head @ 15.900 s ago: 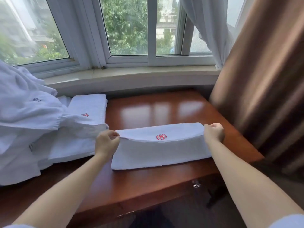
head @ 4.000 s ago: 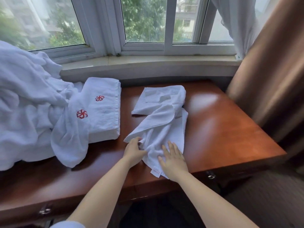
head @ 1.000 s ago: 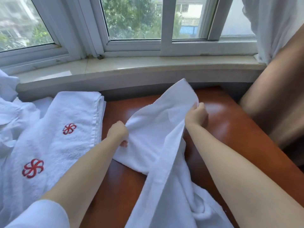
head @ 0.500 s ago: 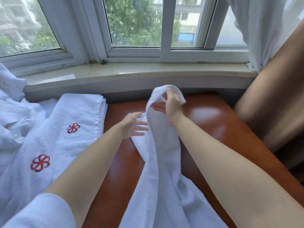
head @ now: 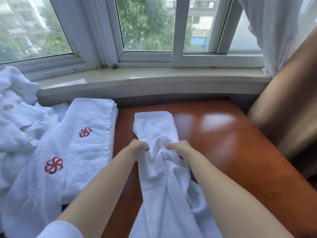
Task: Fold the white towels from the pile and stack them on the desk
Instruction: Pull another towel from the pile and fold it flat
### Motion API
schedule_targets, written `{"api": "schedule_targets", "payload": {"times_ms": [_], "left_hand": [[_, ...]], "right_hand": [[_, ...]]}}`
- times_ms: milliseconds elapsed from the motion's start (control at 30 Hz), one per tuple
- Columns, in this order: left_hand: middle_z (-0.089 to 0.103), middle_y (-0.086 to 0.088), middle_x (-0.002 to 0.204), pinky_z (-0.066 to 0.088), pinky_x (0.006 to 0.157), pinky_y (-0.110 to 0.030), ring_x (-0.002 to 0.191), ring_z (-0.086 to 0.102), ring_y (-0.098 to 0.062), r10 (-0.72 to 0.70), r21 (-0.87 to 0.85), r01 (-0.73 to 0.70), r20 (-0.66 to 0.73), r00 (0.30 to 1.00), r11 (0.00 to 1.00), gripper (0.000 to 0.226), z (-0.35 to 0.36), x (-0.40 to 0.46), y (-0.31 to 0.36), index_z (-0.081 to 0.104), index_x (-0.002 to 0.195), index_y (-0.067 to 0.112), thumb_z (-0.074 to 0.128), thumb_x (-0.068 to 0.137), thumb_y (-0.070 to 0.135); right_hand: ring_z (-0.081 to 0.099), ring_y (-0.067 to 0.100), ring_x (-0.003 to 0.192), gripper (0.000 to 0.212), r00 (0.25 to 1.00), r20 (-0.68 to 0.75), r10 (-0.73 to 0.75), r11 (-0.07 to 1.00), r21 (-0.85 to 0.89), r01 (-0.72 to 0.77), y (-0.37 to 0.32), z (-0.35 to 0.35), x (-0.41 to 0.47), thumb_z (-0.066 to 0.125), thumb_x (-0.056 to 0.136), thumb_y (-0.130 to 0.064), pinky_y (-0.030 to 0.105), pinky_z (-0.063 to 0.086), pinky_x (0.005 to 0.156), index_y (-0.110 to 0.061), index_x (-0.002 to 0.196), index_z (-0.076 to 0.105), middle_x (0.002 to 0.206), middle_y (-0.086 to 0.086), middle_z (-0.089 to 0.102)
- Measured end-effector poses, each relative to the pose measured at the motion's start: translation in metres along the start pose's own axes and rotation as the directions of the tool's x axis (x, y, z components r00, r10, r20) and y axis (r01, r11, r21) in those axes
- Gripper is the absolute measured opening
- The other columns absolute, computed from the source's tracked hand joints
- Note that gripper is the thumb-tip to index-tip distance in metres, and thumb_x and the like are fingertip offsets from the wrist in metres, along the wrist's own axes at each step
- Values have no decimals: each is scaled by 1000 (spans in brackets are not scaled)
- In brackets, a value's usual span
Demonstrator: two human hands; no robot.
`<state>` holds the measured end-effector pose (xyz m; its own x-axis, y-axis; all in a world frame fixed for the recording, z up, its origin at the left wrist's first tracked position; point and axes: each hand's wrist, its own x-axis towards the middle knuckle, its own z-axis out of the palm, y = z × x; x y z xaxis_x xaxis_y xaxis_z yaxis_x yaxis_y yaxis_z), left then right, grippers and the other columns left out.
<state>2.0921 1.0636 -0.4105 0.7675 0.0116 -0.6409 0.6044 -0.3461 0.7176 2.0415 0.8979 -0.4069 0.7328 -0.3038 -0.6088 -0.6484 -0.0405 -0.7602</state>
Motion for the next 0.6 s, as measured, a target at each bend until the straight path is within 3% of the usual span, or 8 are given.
{"api": "schedule_targets", "payload": {"times_ms": [100,167,233,267,333,400,500,600], "left_hand": [[58,-20,118,50,87,-41,96,60,-30,130,-198,-83,242,961,977,61,12,-10,13,34,144,10,44,87,-8],[58,-22,121,50,91,-43,99,59,-29,171,-230,-85,383,908,969,54,30,-16,19,36,144,13,45,92,2],[64,-19,104,53,86,-40,93,62,-27,158,-268,-54,385,909,962,29,47,-19,18,59,120,0,46,97,12],[64,-17,95,53,80,-37,89,62,-26,170,-291,-80,298,939,953,24,51,-15,13,62,111,-4,48,97,10],[65,-17,96,47,76,-37,95,61,-26,152,-226,-163,-66,986,960,18,45,-4,0,65,102,-7,54,91,1],[64,-16,117,45,84,-35,109,59,-30,138,-38,-163,-371,918,986,30,25,2,-12,64,115,2,49,88,2],[62,-8,117,40,79,-29,98,56,-28,236,164,-180,-451,861,970,35,-2,10,-19,60,116,13,42,87,6],[62,-8,110,42,75,-30,88,54,-25,281,290,-175,-380,881,941,22,-13,17,-20,57,107,13,47,88,18]], "right_hand": [[56,22,76,20,967,-190,-170,970,141,198,-15,5,-9,62,81,-7,28,43,65,-3,101,63,80,6,60],[60,18,69,11,952,-139,-272,910,286,302,-28,4,-20,56,90,-18,24,45,62,-11,91,64,72,-2,62],[62,13,60,48,972,-19,-233,852,479,213,-36,-5,-26,41,97,-46,24,48,58,-11,82,70,68,-2,67],[62,14,58,60,978,-56,-199,823,533,198,-36,-12,-22,34,97,-52,25,48,58,-10,75,71,65,0,68],[62,19,66,50,960,-258,-106,853,473,221,-32,-26,-6,39,99,-40,28,49,65,-10,75,70,74,5,69],[62,25,88,26,921,-390,7,978,194,75,-16,-31,9,48,94,-18,31,48,77,-2,101,68,99,13,66],[59,26,107,44,958,-285,-18,998,-59,1,16,-7,14,59,87,-14,33,48,91,-2,129,54,121,13,57],[55,26,112,81,982,-156,-105,994,9,108,19,23,3,69,79,-26,37,47,97,-28,148,26,136,8,45]]}}
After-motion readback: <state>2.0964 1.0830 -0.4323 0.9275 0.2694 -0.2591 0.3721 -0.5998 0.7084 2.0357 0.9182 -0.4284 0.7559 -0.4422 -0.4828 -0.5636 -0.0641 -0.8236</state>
